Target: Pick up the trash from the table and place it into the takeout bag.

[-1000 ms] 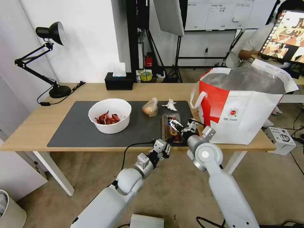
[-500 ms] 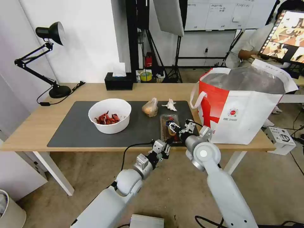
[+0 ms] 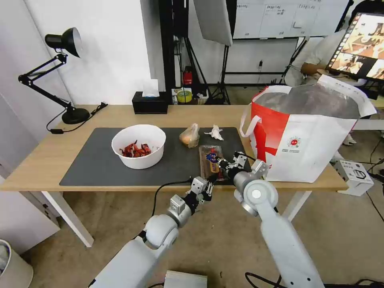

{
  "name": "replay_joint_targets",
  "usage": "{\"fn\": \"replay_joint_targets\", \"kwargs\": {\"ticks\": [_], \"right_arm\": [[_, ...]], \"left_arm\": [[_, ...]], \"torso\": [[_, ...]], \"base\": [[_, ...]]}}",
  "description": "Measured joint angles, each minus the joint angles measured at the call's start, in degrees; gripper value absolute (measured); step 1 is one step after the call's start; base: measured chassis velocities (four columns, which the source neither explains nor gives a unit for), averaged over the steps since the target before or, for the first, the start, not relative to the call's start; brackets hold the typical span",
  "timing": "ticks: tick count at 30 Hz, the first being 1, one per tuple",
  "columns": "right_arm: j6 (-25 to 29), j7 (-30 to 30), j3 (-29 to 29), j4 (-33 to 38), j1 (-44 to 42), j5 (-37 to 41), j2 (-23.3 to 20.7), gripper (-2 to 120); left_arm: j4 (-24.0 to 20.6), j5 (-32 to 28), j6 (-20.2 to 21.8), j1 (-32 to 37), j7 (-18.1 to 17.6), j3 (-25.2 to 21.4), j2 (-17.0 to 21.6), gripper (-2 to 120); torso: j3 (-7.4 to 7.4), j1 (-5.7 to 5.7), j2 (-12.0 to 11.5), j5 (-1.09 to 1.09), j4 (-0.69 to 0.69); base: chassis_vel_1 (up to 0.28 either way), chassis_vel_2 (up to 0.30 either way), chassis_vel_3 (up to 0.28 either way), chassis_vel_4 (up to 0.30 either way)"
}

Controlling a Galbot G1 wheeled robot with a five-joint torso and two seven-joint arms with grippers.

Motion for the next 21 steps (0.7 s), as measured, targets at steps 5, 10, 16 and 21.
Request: {"fn": "replay_joint_targets", "kwargs": {"ticks": [5,10,16,21], "right_arm": [[0.19,0.05,0.02,0.07,-0.29,-0.94,0.29,0],[0.26,0.05,0.08,0.63,-0.96,-1.34,0.41,0],[0.33,-0.04,0.09,2.08,-2.13,-1.67,-0.22,0],[1.08,-1.14,0.10,4.46,-3.88,-3.08,-1.81,0]], "left_arm": [[-0.65,-0.26,0.82,0.79,-0.27,-3.47,0.35,27],[-2.83,-0.86,1.72,2.33,-1.45,-6.10,1.26,45],[-7.20,-2.18,4.01,5.47,-3.70,-9.91,2.36,64],[-11.91,-4.24,7.25,10.48,-6.70,-15.34,2.58,86]], "torso": [[0.00,0.00,0.00,-0.01,0.00],[0.00,0.00,0.00,-0.01,0.00],[0.00,0.00,-0.01,0.00,0.00],[0.01,0.00,-0.01,0.01,-0.01]], "base": [[0.000,0.000,0.000,0.000],[0.000,0.000,0.000,0.000],[0.000,0.000,0.000,0.000],[0.000,0.000,0.000,0.000]]}}
